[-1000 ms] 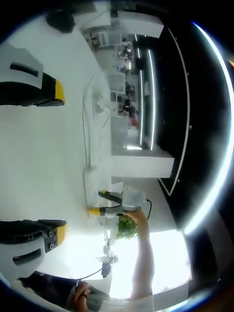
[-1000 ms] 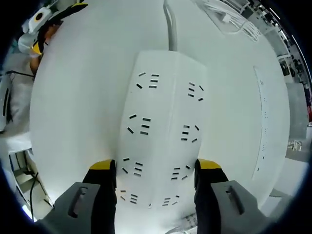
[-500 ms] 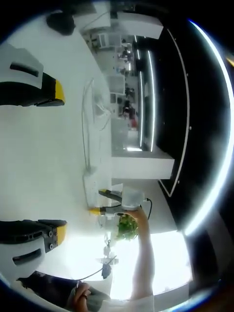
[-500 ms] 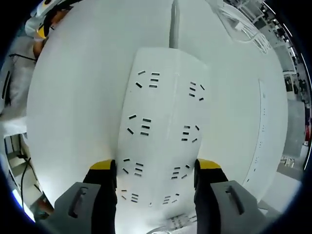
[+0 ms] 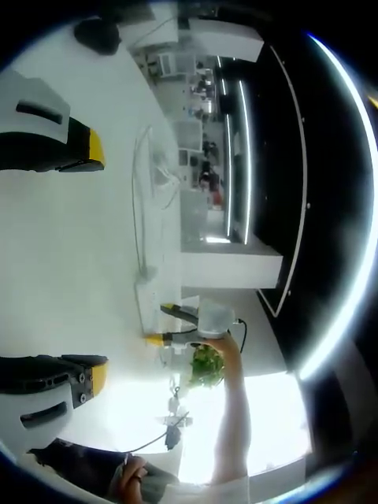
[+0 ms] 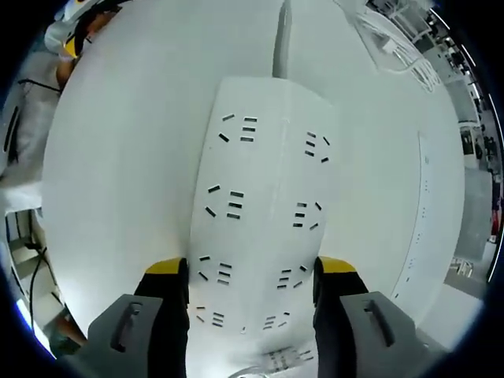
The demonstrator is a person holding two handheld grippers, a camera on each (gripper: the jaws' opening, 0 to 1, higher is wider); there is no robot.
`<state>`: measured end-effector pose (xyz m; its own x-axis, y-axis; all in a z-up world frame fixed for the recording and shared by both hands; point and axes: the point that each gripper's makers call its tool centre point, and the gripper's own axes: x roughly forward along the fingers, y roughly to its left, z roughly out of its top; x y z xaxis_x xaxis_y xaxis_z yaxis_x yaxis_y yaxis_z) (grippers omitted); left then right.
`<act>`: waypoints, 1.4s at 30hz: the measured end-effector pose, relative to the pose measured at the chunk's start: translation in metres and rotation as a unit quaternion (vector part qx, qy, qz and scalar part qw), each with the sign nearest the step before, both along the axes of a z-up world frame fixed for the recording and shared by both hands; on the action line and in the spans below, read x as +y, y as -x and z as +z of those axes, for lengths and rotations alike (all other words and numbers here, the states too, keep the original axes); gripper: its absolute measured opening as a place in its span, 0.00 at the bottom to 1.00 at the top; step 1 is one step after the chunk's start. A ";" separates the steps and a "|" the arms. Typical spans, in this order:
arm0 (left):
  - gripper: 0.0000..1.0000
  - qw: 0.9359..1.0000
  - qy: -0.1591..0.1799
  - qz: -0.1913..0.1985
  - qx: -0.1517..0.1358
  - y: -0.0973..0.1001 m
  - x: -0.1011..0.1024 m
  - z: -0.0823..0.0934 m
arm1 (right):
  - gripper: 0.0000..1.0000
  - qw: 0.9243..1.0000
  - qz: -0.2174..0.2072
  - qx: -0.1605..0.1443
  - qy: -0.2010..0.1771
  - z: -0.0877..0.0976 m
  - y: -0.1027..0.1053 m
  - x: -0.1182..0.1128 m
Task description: Straighten the power strip on the desk, plug the charger into it
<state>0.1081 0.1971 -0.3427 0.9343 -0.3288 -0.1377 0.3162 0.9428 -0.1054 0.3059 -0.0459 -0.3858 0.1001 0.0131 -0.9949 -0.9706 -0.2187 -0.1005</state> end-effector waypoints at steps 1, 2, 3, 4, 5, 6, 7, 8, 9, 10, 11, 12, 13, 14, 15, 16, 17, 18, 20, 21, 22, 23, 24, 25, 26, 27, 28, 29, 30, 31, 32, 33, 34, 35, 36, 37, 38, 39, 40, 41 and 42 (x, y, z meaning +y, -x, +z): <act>0.99 1.000 0.000 0.000 0.000 0.000 0.000 0.000 | 0.62 1.000 0.000 0.001 -0.001 0.000 0.000 0.000; 0.99 1.000 -0.001 0.000 0.000 0.000 0.000 0.000 | 0.62 1.000 -0.001 0.002 -0.003 0.000 0.000 0.000; 0.99 1.000 -0.001 0.000 0.000 0.000 0.000 0.001 | 0.62 1.000 -0.002 0.003 -0.004 0.000 0.000 0.000; 0.99 1.000 -0.001 0.000 0.000 0.000 0.000 0.001 | 0.62 1.000 -0.001 0.003 -0.005 0.000 0.000 0.000; 0.99 1.000 -0.001 0.000 -0.001 0.000 0.000 0.001 | 0.62 1.000 -0.002 0.003 -0.006 0.000 0.000 0.000; 0.99 1.000 -0.001 -0.001 -0.001 -0.001 -0.001 0.001 | 0.62 1.000 -0.002 0.004 -0.007 0.000 0.000 0.001; 0.99 1.000 -0.001 -0.001 0.000 -0.001 -0.001 0.001 | 0.62 1.000 -0.002 0.004 -0.009 0.000 0.000 0.001; 0.99 1.000 -0.001 -0.002 0.000 -0.001 -0.002 0.001 | 0.62 1.000 -0.002 0.005 -0.010 0.000 0.000 0.001; 0.99 1.000 -0.001 -0.002 0.000 -0.001 -0.003 0.001 | 0.62 1.000 -0.001 0.005 -0.010 0.000 0.000 0.001; 0.99 1.000 -0.001 -0.003 0.000 -0.002 -0.003 0.001 | 0.62 1.000 0.001 0.004 -0.010 0.000 0.000 0.001; 0.99 1.000 -0.001 -0.003 0.000 -0.002 -0.004 0.001 | 0.62 1.000 0.001 0.004 -0.010 0.000 0.000 0.001; 0.99 1.000 -0.002 -0.004 0.000 -0.002 -0.005 0.000 | 0.62 1.000 0.002 0.004 -0.011 0.000 0.000 0.001; 0.99 1.000 -0.002 -0.005 0.001 -0.002 -0.005 0.000 | 0.62 1.000 0.002 0.004 -0.010 0.000 -0.001 0.001; 0.99 1.000 -0.003 -0.005 0.001 -0.002 -0.006 0.000 | 0.62 1.000 0.003 0.004 -0.010 0.000 -0.001 0.001; 0.99 1.000 -0.003 -0.006 0.001 -0.002 -0.006 0.000 | 0.62 1.000 0.004 0.004 -0.010 0.000 -0.001 0.001; 0.99 1.000 -0.002 -0.006 0.000 -0.002 -0.006 0.001 | 0.62 1.000 0.005 0.004 -0.010 0.000 -0.002 0.001; 0.99 1.000 -0.002 -0.005 0.000 -0.002 -0.006 0.001 | 0.62 1.000 0.007 0.004 -0.009 0.000 -0.002 0.001; 0.99 1.000 -0.002 -0.005 0.000 -0.003 -0.005 0.001 | 0.62 1.000 0.008 0.003 -0.009 0.000 -0.002 0.001; 0.99 1.000 -0.003 -0.004 0.000 -0.003 -0.005 0.001 | 0.62 1.000 0.009 0.003 -0.007 0.000 -0.002 0.001; 0.99 1.000 -0.003 -0.004 0.000 -0.003 -0.005 0.001 | 0.62 1.000 0.010 0.002 -0.005 0.000 -0.003 0.001; 0.99 1.000 -0.003 -0.004 0.000 -0.003 -0.004 0.001 | 0.62 1.000 0.010 0.002 -0.004 0.000 -0.003 0.001; 0.99 1.000 -0.003 -0.003 0.001 -0.003 -0.004 0.001 | 0.62 1.000 0.010 0.003 -0.004 0.000 -0.003 0.001; 0.99 1.000 -0.003 -0.003 0.000 -0.003 -0.004 0.001 | 0.62 1.000 0.010 0.003 -0.004 0.000 -0.003 0.001; 0.99 1.000 -0.002 -0.003 0.001 -0.003 -0.004 0.000 | 0.62 1.000 0.010 0.003 -0.004 0.000 -0.003 0.001; 0.99 1.000 -0.002 -0.003 0.001 -0.003 -0.004 0.000 | 0.62 1.000 0.010 0.003 -0.005 0.000 -0.003 0.001; 0.99 1.000 -0.002 -0.004 0.001 -0.003 -0.004 0.000 | 0.62 1.000 0.010 0.003 -0.006 0.000 -0.003 0.001; 0.99 1.000 -0.002 -0.004 0.001 -0.003 -0.004 0.000 | 0.62 1.000 0.009 0.003 -0.007 0.000 -0.003 0.001; 0.99 1.000 -0.002 -0.005 0.001 -0.003 -0.005 0.000 | 0.62 1.000 0.009 0.004 -0.008 0.000 -0.003 0.001; 0.99 1.000 -0.003 -0.005 0.001 -0.003 -0.005 0.000 | 0.63 1.000 0.009 0.004 -0.008 0.000 -0.003 0.001; 0.99 1.000 -0.002 -0.005 0.001 -0.003 -0.005 0.000 | 0.63 1.000 0.009 0.004 -0.008 0.000 -0.003 0.001; 0.99 1.000 -0.002 -0.005 0.001 -0.003 -0.005 0.000 | 0.63 1.000 0.010 0.003 -0.007 -0.001 -0.003 0.001; 0.99 1.000 -0.002 -0.005 0.001 -0.003 -0.004 -0.001 | 0.63 1.000 0.009 0.003 -0.006 -0.001 -0.003 0.001; 0.99 1.000 -0.002 -0.004 0.001 -0.003 -0.004 -0.001 | 0.63 1.000 0.009 0.003 -0.006 -0.001 -0.003 0.001; 0.99 1.000 -0.002 -0.004 0.001 -0.003 -0.004 -0.001 | 0.63 1.000 0.010 0.003 -0.006 -0.001 -0.003 0.001; 0.99 1.000 -0.002 -0.003 0.001 -0.003 -0.003 0.000 | 0.63 1.000 0.010 0.003 -0.006 -0.001 -0.003 0.001; 0.99 1.000 -0.001 -0.003 0.000 -0.002 -0.003 0.000 | 0.63 1.000 0.010 0.003 -0.007 -0.001 -0.003 0.001; 0.99 1.000 0.000 -0.003 0.001 -0.002 -0.003 -0.001 | 0.63 1.000 0.009 0.004 -0.008 -0.001 -0.004 0.001; 0.99 1.000 0.000 -0.002 0.002 -0.002 -0.003 -0.001 | 0.63 1.000 0.009 0.003 -0.008 -0.001 -0.004 0.001; 0.99 1.000 -0.001 -0.002 0.003 -0.003 -0.002 -0.002 | 0.63 1.000 0.008 0.002 -0.007 -0.001 -0.004 0.001; 0.99 1.000 0.000 -0.001 0.004 -0.003 -0.002 -0.003 | 0.64 1.000 0.008 0.001 -0.007 -0.001 -0.004 0.001; 0.99 1.000 0.000 -0.001 0.004 -0.003 -0.002 -0.003 | 0.64 1.000 0.009 0.000 -0.006 -0.001 -0.004 0.001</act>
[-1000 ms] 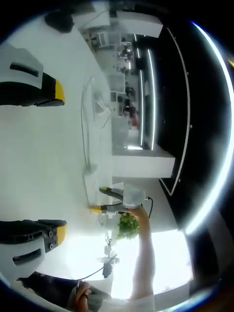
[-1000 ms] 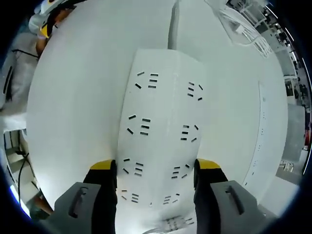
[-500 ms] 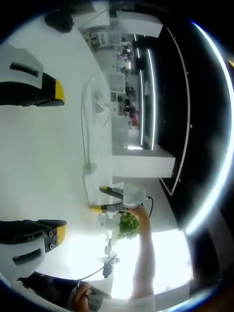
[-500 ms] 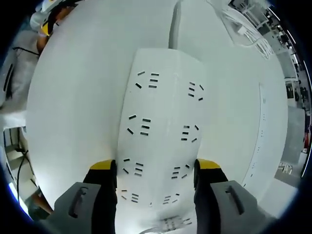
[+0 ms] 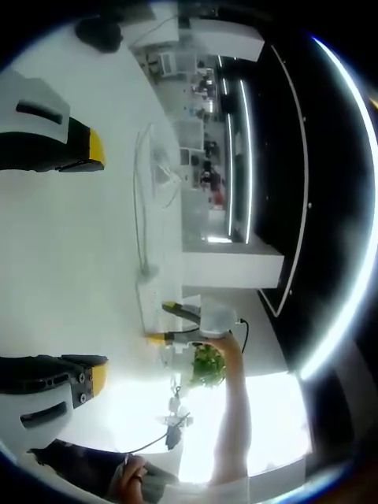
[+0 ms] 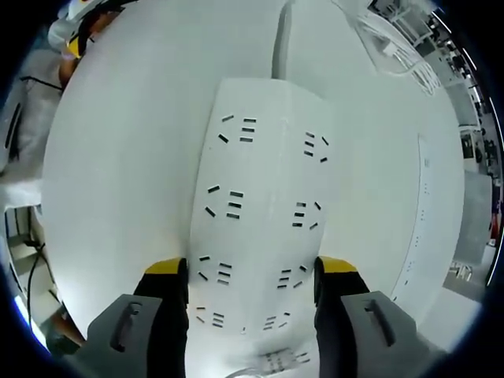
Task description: Straighten the power strip on the desk, plug the charger into it
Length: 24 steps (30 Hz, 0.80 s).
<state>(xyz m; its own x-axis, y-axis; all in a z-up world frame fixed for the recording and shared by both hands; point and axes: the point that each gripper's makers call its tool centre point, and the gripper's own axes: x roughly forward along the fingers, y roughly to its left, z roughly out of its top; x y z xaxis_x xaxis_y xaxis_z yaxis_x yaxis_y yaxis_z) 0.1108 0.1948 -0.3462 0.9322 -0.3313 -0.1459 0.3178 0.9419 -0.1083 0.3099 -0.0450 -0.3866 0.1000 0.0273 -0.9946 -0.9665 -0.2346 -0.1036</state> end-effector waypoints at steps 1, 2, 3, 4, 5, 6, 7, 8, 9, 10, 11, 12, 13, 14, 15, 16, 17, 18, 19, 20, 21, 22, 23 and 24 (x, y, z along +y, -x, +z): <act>0.99 1.000 0.000 -0.001 0.000 0.000 0.000 0.000 | 0.64 1.000 0.000 0.000 0.000 0.000 0.000 0.000; 0.99 1.000 0.000 -0.001 0.000 0.000 -0.001 0.000 | 0.64 1.000 -0.001 -0.001 0.000 0.000 0.000 0.000; 0.99 1.000 0.000 -0.001 -0.001 0.000 -0.001 0.001 | 0.64 1.000 -0.004 -0.001 0.001 0.000 0.000 -0.001; 0.99 1.000 0.001 -0.001 -0.002 0.000 -0.001 0.001 | 0.64 1.000 -0.008 -0.001 0.001 0.000 0.000 -0.001; 0.99 1.000 0.001 -0.001 -0.003 0.000 -0.001 0.002 | 0.64 1.000 -0.011 -0.001 0.000 0.000 0.000 -0.001; 0.99 1.000 0.001 -0.001 -0.003 0.000 -0.001 0.002 | 0.64 1.000 -0.013 -0.001 -0.003 0.000 0.000 -0.001; 0.99 1.000 0.001 0.000 -0.002 0.000 0.000 0.001 | 0.64 1.000 -0.016 0.000 -0.007 0.000 0.000 0.000; 0.99 1.000 0.001 0.000 -0.002 0.000 0.000 0.001 | 0.64 1.000 -0.018 0.000 -0.012 0.001 0.000 0.001; 0.99 1.000 0.000 0.000 -0.002 0.000 0.000 0.001 | 0.64 1.000 -0.021 0.000 -0.016 0.003 0.000 0.001; 0.99 1.000 0.001 0.000 -0.002 0.000 0.000 0.001 | 0.66 1.000 -0.024 0.002 -0.020 0.005 0.000 0.001; 0.99 1.000 0.002 0.000 -0.002 0.000 0.000 0.001 | 0.68 0.999 -0.024 0.002 -0.023 0.006 0.000 0.001; 0.99 1.000 0.002 0.000 -0.002 0.000 0.000 0.001 | 0.70 0.999 -0.022 0.000 -0.025 0.007 -0.001 0.000; 0.99 1.000 0.002 0.000 -0.003 0.001 0.000 0.001 | 0.72 0.999 -0.024 -0.005 -0.025 0.009 -0.002 0.000; 0.99 1.000 0.002 0.000 -0.003 0.001 0.000 0.002 | 0.73 0.999 -0.026 -0.006 -0.027 0.010 -0.002 0.000; 0.99 1.000 0.002 0.001 -0.004 0.001 0.001 0.002 | 0.74 0.999 -0.030 -0.008 -0.032 0.011 -0.003 0.000; 0.99 1.000 0.003 0.001 -0.004 0.001 0.001 0.002 | 0.75 0.999 -0.035 -0.007 -0.037 0.012 -0.003 0.001; 0.99 1.000 0.003 0.000 -0.004 0.001 0.000 0.002 | 0.75 0.999 -0.037 -0.005 -0.039 0.013 -0.002 0.001; 0.99 1.000 0.003 0.000 -0.004 0.001 0.000 0.002 | 0.75 0.998 -0.039 -0.004 -0.042 0.013 -0.001 0.001; 0.99 1.000 0.003 0.000 -0.004 0.002 0.000 0.002 | 0.75 0.998 -0.043 -0.001 -0.045 0.013 0.001 0.001; 0.99 1.000 0.002 -0.001 -0.004 0.002 0.000 0.002 | 0.76 0.998 -0.045 0.000 -0.046 0.014 0.001 0.001; 0.99 1.000 0.003 -0.001 -0.005 0.002 0.000 0.003 | 0.77 0.998 -0.047 0.000 -0.051 0.014 0.001 0.001; 0.99 1.000 0.003 -0.001 -0.006 0.003 0.000 0.003 | 0.80 0.997 -0.048 -0.003 -0.054 0.015 0.000 0.002; 0.99 1.000 0.003 0.000 -0.006 0.003 0.000 0.004 | 0.82 0.997 -0.051 -0.006 -0.061 0.016 -0.001 0.003; 0.99 1.000 0.003 0.000 -0.006 0.003 0.000 0.004 | 0.86 0.996 -0.055 -0.006 -0.069 0.017 -0.001 0.005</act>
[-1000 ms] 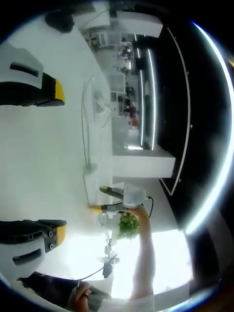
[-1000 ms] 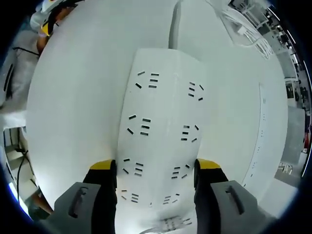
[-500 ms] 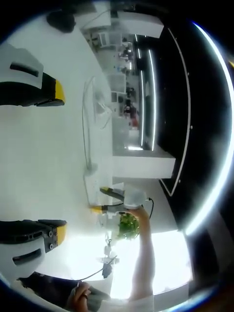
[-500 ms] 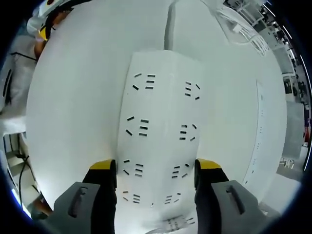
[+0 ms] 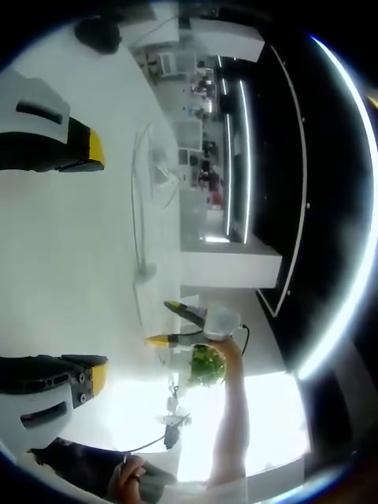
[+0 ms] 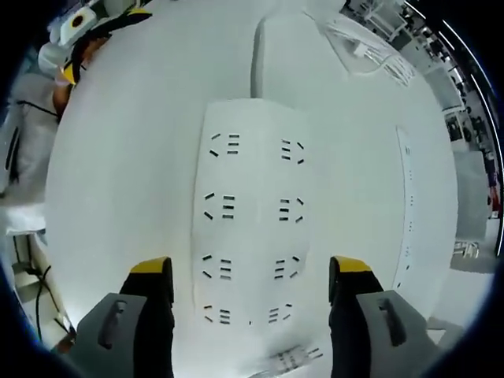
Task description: Straighten the power strip on the desk, plug the charger into it
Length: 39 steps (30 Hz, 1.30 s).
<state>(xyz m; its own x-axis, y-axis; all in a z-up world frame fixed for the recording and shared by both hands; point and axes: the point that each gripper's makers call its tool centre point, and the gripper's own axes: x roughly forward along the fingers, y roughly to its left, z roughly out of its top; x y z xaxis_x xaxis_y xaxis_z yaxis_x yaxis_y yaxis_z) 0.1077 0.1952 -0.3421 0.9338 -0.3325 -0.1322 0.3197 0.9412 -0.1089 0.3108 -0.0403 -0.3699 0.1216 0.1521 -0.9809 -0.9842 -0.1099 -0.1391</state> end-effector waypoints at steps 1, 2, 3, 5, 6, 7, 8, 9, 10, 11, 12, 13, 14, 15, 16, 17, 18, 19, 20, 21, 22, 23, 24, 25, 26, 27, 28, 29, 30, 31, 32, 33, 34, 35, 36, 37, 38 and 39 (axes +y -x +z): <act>0.99 1.000 0.000 0.000 0.000 0.000 0.000 0.000 | 0.89 1.000 -0.002 -0.001 -0.009 0.001 0.000 0.002; 0.99 1.000 0.000 0.000 -0.001 0.001 0.000 0.001 | 0.91 1.000 -0.004 -0.002 -0.018 0.002 0.000 0.004; 0.99 1.000 0.000 0.000 -0.001 0.001 0.000 0.001 | 0.94 1.000 -0.005 -0.002 -0.024 0.003 0.000 0.005; 0.99 1.000 0.000 0.000 -0.002 0.001 0.000 0.002 | 0.96 0.999 -0.010 -0.006 -0.037 0.005 -0.001 0.008; 0.99 1.000 0.000 0.000 -0.002 0.001 0.000 0.002 | 0.98 0.999 -0.011 -0.006 -0.040 0.006 -0.001 0.009; 0.99 1.000 0.000 0.000 -0.002 0.001 0.000 0.002 | 0.99 0.999 -0.015 -0.006 -0.049 0.007 0.000 0.010; 0.99 1.000 0.000 0.000 -0.002 0.001 0.000 0.002 | 0.99 0.998 -0.017 -0.006 -0.053 0.007 -0.001 0.011; 0.99 1.000 0.000 -0.001 -0.003 0.002 0.000 0.002 | 1.00 0.998 -0.019 -0.007 -0.057 0.008 -0.001 0.011; 0.99 1.000 0.000 -0.001 -0.003 0.002 0.000 0.003 | 1.00 0.998 -0.020 -0.007 -0.062 0.009 -0.001 0.011; 0.99 1.000 0.000 -0.001 -0.003 0.002 0.000 0.003 | 1.00 0.998 -0.022 -0.008 -0.065 0.010 -0.001 0.011; 0.99 1.000 0.000 -0.001 -0.003 0.002 0.000 0.003 | 1.00 0.997 -0.023 -0.009 -0.071 0.011 -0.002 0.012; 0.99 1.000 -0.001 -0.001 -0.003 0.002 0.000 0.003 | 1.00 0.997 -0.027 -0.010 -0.078 0.013 -0.003 0.012; 0.99 1.000 0.000 -0.001 -0.003 0.002 0.000 0.003 | 1.00 0.996 -0.030 -0.011 -0.083 0.014 -0.003 0.012; 0.99 1.000 0.000 -0.001 -0.004 0.002 0.000 0.003 | 1.00 0.995 -0.031 -0.011 -0.089 0.015 -0.003 0.013; 0.99 1.000 0.000 -0.001 -0.004 0.002 0.000 0.003 | 1.00 0.994 -0.029 -0.013 -0.104 0.016 -0.003 0.015; 0.99 1.000 0.000 -0.001 -0.004 0.002 0.000 0.004 | 1.00 0.993 -0.032 -0.013 -0.112 0.017 -0.004 0.016; 0.99 1.000 0.000 -0.001 -0.005 0.002 0.000 0.004 | 1.00 0.992 -0.039 -0.010 -0.122 0.018 -0.004 0.016; 0.99 1.000 0.000 -0.001 -0.004 0.002 0.000 0.004 | 1.00 0.991 -0.040 -0.010 -0.125 0.018 -0.004 0.016; 0.99 1.000 0.000 -0.001 -0.004 0.002 0.000 0.004 | 1.00 0.991 -0.041 -0.010 -0.128 0.018 -0.004 0.015; 0.99 1.000 0.000 -0.001 -0.004 0.003 0.000 0.003 | 1.00 0.990 -0.043 -0.011 -0.133 0.019 -0.005 0.015; 0.99 1.000 0.000 -0.001 -0.003 0.003 0.000 0.003 | 1.00 0.989 -0.045 -0.011 -0.139 0.020 -0.005 0.015; 0.99 1.000 -0.001 0.000 -0.003 0.003 0.000 0.002 | 1.00 0.988 -0.047 -0.013 -0.144 0.021 -0.006 0.015; 0.99 1.000 -0.001 0.000 -0.003 0.003 0.000 0.002 | 1.00 0.988 -0.048 -0.014 -0.149 0.021 -0.006 0.015; 0.99 1.000 0.000 0.001 -0.003 0.003 0.001 0.002 | 1.00 0.986 -0.052 -0.015 -0.160 0.023 -0.007 0.016; 0.99 1.000 0.001 0.001 -0.003 0.003 0.001 0.001 | 1.00 0.984 -0.055 -0.012 -0.169 0.024 -0.007 0.017; 0.99 1.000 0.002 0.001 -0.002 0.003 0.001 0.001 | 1.00 0.983 -0.059 -0.011 -0.175 0.024 -0.007 0.017; 0.99 1.000 0.002 0.000 -0.002 0.004 0.001 0.001 | 1.00 0.982 -0.059 -0.010 -0.178 0.026 -0.008 0.016; 0.99 1.000 0.001 0.000 -0.002 0.004 0.001 0.000 | 1.00 0.982 -0.058 -0.011 -0.179 0.026 -0.009 0.016; 0.99 1.000 0.001 -0.001 -0.002 0.004 0.001 0.000 | 1.00 0.981 -0.059 -0.012 -0.182 0.026 -0.007 0.016; 0.99 1.000 0.002 -0.001 -0.002 0.004 0.001 0.000 | 1.00 0.981 -0.060 -0.012 -0.184 0.026 -0.007 0.016; 0.99 1.000 0.002 -0.001 -0.002 0.004 0.001 0.000 | 1.00 0.980 -0.060 -0.013 -0.189 0.027 -0.006 0.016; 0.99 1.000 0.002 0.000 -0.002 0.005 0.002 0.001 | 1.00 0.978 -0.063 -0.013 -0.196 0.028 -0.006 0.016; 0.99 1.000 0.002 0.000 -0.002 0.005 0.002 0.001 | 1.00 0.978 -0.064 -0.013 -0.200 0.029 -0.005 0.017; 0.99 1.000 0.003 0.000 -0.002 0.005 0.003 0.001 | 1.00 0.976 -0.062 -0.012 -0.208 0.032 -0.003 0.018; 0.99 1.000 0.003 0.000 -0.003 0.005 0.003 0.001 | 1.00 0.975 -0.060 -0.013 -0.216 0.034 -0.001 0.019; 0.99 1.000 0.003 0.001 -0.003 0.005 0.003 0.001 | 1.00 0.974 -0.059 -0.014 -0.219 0.035 0.000 0.018; 0.99 1.000 0.003 0.000 -0.002 0.005 0.004 0.000 | 1.00 0.973 -0.057 -0.016 -0.221 0.037 0.001 0.018; 0.99 1.000 0.003 0.000 -0.002 0.006 0.003 0.000 | 1.00 0.973 -0.054 -0.019 -0.225 0.039 0.003 0.018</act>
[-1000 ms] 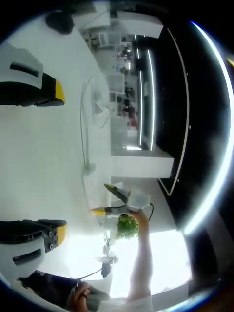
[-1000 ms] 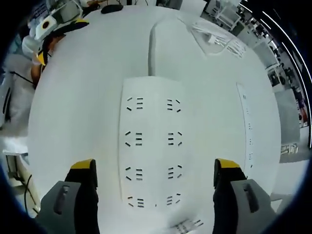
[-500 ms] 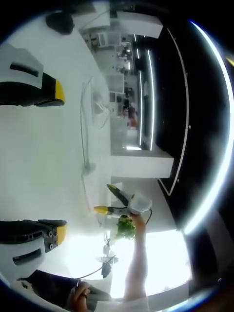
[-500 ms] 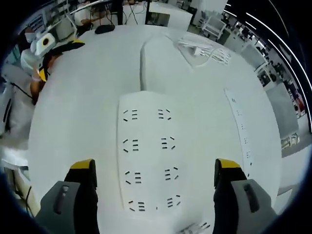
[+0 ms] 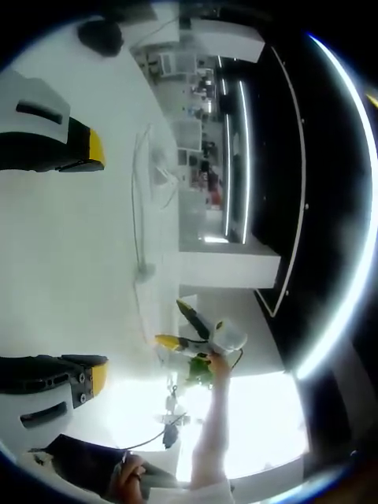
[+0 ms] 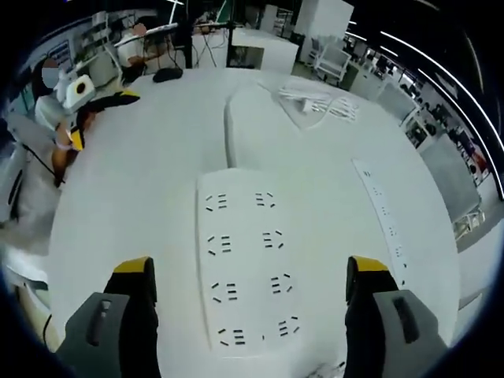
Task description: Straighten the power strip on the desk, plug the charger into it
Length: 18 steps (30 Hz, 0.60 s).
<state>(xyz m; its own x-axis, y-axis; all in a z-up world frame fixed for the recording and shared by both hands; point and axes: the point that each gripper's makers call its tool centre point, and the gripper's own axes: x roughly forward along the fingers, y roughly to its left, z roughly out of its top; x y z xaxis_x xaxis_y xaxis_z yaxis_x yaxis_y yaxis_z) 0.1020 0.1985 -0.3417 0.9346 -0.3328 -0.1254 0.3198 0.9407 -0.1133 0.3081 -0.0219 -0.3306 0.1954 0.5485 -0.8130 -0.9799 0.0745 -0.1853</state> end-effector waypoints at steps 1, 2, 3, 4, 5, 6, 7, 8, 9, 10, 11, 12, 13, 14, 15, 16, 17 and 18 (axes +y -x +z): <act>0.99 1.000 0.000 0.000 0.000 0.000 0.000 0.000 | 1.00 1.000 0.001 -0.002 -0.005 0.003 0.001 0.000; 0.99 1.000 0.001 0.000 0.000 0.000 0.000 0.000 | 1.00 1.000 0.000 -0.004 -0.009 0.006 0.002 0.000; 0.99 1.000 0.001 -0.001 0.001 0.001 0.000 0.000 | 1.00 1.000 -0.001 -0.007 -0.012 0.009 0.003 0.000; 0.99 1.000 0.001 -0.001 0.000 0.001 -0.001 0.000 | 1.00 1.000 0.001 -0.010 -0.015 0.012 0.004 -0.001; 0.99 1.000 0.002 -0.001 0.000 0.001 -0.001 0.000 | 1.00 1.000 0.001 -0.013 -0.018 0.014 0.005 -0.001; 0.99 1.000 0.002 -0.001 0.000 0.001 -0.001 0.000 | 1.00 1.000 0.004 -0.017 -0.024 0.018 0.007 -0.001; 0.99 1.000 0.002 -0.001 0.000 0.001 -0.001 0.000 | 1.00 0.999 0.004 -0.018 -0.028 0.020 0.007 -0.001; 0.99 1.000 0.002 -0.001 0.000 0.001 -0.001 0.000 | 1.00 0.999 0.003 -0.019 -0.035 0.024 0.009 -0.002; 0.99 1.000 0.002 -0.001 0.000 0.001 -0.001 0.000 | 1.00 0.999 0.003 -0.022 -0.040 0.027 0.009 -0.002; 0.99 1.000 0.001 -0.002 0.000 0.001 -0.002 0.000 | 1.00 0.999 0.003 -0.025 -0.045 0.030 0.009 -0.003; 0.99 1.000 0.002 -0.002 -0.001 0.001 -0.002 0.001 | 1.00 0.998 0.000 -0.027 -0.050 0.033 0.009 -0.004; 0.99 1.000 0.002 -0.002 -0.001 0.001 -0.002 0.001 | 1.00 0.998 -0.002 -0.029 -0.056 0.036 0.009 -0.005; 0.99 1.000 0.002 -0.002 -0.002 0.001 -0.003 0.001 | 1.00 0.997 -0.006 -0.032 -0.064 0.039 0.009 -0.006; 0.99 1.000 0.002 -0.003 -0.002 0.001 -0.003 0.002 | 1.00 0.997 -0.007 -0.035 -0.069 0.041 0.009 -0.007; 0.99 1.000 0.002 -0.003 -0.002 0.001 -0.003 0.002 | 1.00 0.996 -0.013 -0.040 -0.083 0.045 0.005 -0.008; 0.99 1.000 0.001 -0.003 -0.002 0.001 -0.004 0.002 | 1.00 0.995 -0.017 -0.040 -0.089 0.048 0.004 -0.010; 0.99 1.000 0.001 -0.004 -0.001 0.001 -0.005 0.001 | 1.00 0.995 -0.019 -0.039 -0.094 0.050 0.003 -0.011; 0.99 1.000 0.002 -0.005 -0.001 0.001 -0.005 0.001 | 1.00 0.993 -0.024 -0.041 -0.110 0.054 0.001 -0.011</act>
<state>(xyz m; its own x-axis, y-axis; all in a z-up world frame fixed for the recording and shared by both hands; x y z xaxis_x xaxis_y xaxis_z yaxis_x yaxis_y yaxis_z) 0.1014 0.1931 -0.3406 0.9316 -0.3423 -0.1225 0.3292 0.9372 -0.1156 0.3070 -0.0332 -0.2764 0.2855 0.7003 -0.6543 -0.9567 0.1677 -0.2379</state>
